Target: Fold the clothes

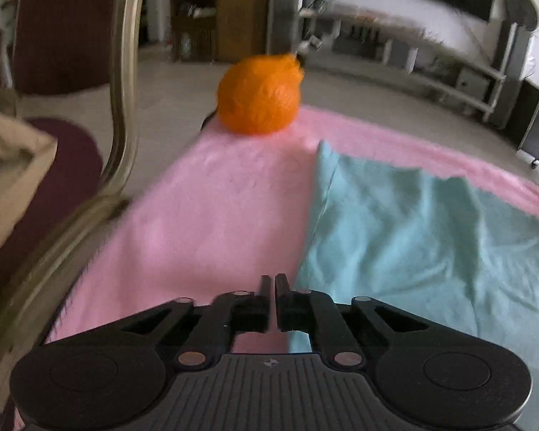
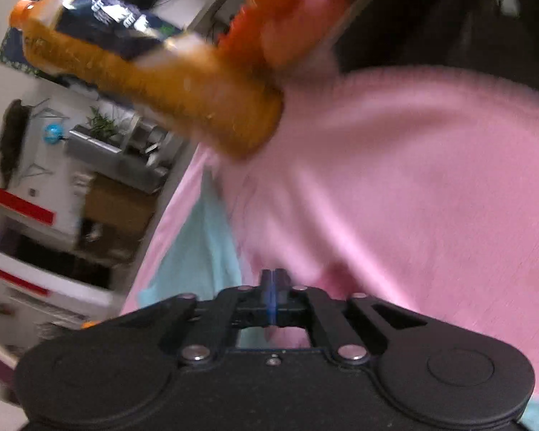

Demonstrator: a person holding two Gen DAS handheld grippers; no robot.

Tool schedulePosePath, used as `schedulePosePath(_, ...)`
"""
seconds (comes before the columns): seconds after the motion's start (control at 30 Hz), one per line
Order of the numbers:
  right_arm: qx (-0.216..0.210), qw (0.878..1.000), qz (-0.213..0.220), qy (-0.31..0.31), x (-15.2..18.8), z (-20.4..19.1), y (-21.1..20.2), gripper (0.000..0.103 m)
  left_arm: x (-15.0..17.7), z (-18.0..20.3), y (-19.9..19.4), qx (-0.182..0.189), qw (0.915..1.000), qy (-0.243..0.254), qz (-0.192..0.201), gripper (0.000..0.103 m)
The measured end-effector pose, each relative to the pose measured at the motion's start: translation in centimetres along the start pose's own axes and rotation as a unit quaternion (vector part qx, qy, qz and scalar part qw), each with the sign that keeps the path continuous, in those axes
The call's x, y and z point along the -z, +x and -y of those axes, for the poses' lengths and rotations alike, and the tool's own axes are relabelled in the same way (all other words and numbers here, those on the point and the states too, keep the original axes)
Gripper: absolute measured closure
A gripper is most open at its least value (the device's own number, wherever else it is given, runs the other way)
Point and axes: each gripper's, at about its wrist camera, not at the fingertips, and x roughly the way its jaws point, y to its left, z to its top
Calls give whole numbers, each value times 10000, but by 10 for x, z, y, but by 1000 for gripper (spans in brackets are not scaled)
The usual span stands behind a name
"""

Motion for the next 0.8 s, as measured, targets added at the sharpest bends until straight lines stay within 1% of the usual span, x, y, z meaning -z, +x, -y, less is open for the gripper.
schedulePosePath(0.07,-301,9995,26,-137,-1,-14,-8,98,-6,10,-3,303,9995,2,50,97)
schedulePosePath(0.13,-615,9974,-203,-306,7,-34,1,98,-6,36,-1,830,9961,291,-21,97)
schedulePosePath(0.17,-772,9957,-322,-391,11,-44,5,96,-6,49,0,1094,9930,438,-58,97)
schedulePosePath(0.2,-921,9930,-568,-479,20,-56,16,95,-2,66,1,1351,9876,797,-92,96)
schedulePosePath(0.23,-1071,9887,-892,-549,27,-65,30,95,2,84,3,1604,9801,1164,-125,92)
schedulePosePath(0.3,-1319,9758,-1618,-657,41,-81,62,95,6,108,14,1550,9741,1640,-131,92)
schedulePosePath(0.33,-1358,9681,-1990,-686,47,-87,77,93,8,120,20,1516,9704,1875,-134,91)
schedulePosePath(0.37,-1283,9637,-2222,-737,48,-89,91,93,2,119,28,1318,9755,1761,-59,92)
schedulePosePath(0.4,-1048,9665,-2187,-840,47,-92,98,98,-5,117,35,1113,9803,1632,19,92)
schedulePosePath(0.43,-986,9724,-1936,-851,40,-91,99,103,-13,115,43,907,9844,1502,96,93)
schedulePosePath(0.47,-935,9778,-1670,-855,32,-90,100,103,-20,107,52,511,9892,1360,179,93)
schedulePosePath(0.5,-787,9866,-1203,-768,21,-84,95,103,-28,99,61,106,9922,1214,262,93)
schedulePosePath(0.53,-631,9931,-720,-674,9,-78,89,103,-35,91,70,-300,9933,1066,343,93)
schedulePosePath(0.6,-435,9979,17,-486,-9,-63,78,103,-44,75,78,-683,9916,1025,402,93)
schedulePosePath(0.63,-286,9980,260,-498,-16,-60,71,103,-47,68,79,-699,9914,1024,419,93)
schedulePosePath(0.67,-176,9974,360,-604,-19,-62,67,103,-50,64,76,-681,9919,981,440,95)
schedulePosePath(0.7,-67,9964,450,-715,-21,-64,62,99,-53,61,74,-662,9923,936,461,95)
schedulePosePath(0.73,-58,9957,526,-766,-21,-68,58,94,-56,61,72,-473,9933,927,500,95)
schedulePosePath(0.77,-55,9949,600,-813,-21,-72,55,94,-60,60,70,-277,9939,919,539,95)
schedulePosePath(0.8,-219,9947,577,-821,-20,-77,51,93,-63,60,68,-81,9941,910,578,95)
